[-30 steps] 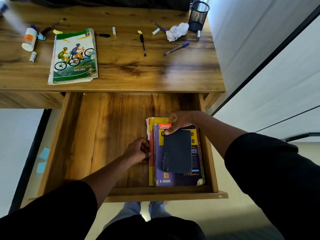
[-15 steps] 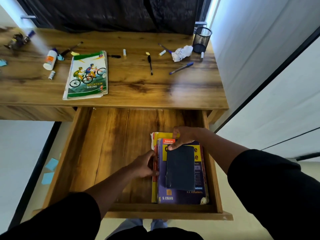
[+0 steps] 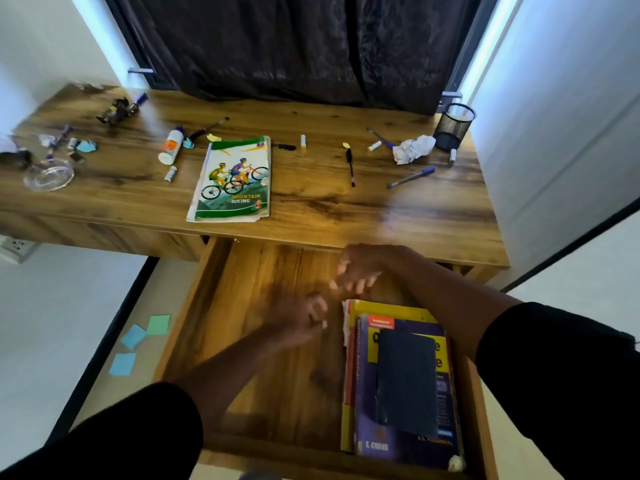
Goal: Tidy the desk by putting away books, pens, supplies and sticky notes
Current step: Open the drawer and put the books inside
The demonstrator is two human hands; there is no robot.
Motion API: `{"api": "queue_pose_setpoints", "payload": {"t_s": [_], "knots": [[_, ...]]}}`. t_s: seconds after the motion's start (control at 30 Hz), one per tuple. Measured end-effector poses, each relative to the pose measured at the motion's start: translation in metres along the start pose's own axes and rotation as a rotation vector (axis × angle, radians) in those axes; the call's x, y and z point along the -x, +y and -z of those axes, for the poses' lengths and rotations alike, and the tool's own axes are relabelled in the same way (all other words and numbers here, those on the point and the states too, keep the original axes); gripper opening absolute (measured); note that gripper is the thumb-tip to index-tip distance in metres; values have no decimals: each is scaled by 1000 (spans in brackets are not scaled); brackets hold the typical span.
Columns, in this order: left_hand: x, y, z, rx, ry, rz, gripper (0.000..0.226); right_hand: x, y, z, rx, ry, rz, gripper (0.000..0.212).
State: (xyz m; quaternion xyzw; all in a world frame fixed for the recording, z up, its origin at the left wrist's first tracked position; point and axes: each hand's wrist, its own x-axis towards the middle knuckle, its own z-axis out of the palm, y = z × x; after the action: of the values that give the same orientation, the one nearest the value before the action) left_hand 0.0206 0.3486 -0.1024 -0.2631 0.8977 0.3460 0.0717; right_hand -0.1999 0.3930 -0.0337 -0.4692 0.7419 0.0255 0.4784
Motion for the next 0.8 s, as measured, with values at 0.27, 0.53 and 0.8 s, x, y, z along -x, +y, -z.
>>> {"api": "queue_pose_setpoints", "payload": {"t_s": [0.27, 0.53, 0.8], "knots": [[-12, -101, 152, -21, 622, 130, 16, -65, -113, 32, -303, 530, 186, 49], [-75, -175, 232, 118, 522, 464, 50, -136, -166, 58, -555, 625, 27, 52], [-102, -179, 254, 337, 482, 571, 47, -168, -188, 72, -625, 623, -245, 48]]}}
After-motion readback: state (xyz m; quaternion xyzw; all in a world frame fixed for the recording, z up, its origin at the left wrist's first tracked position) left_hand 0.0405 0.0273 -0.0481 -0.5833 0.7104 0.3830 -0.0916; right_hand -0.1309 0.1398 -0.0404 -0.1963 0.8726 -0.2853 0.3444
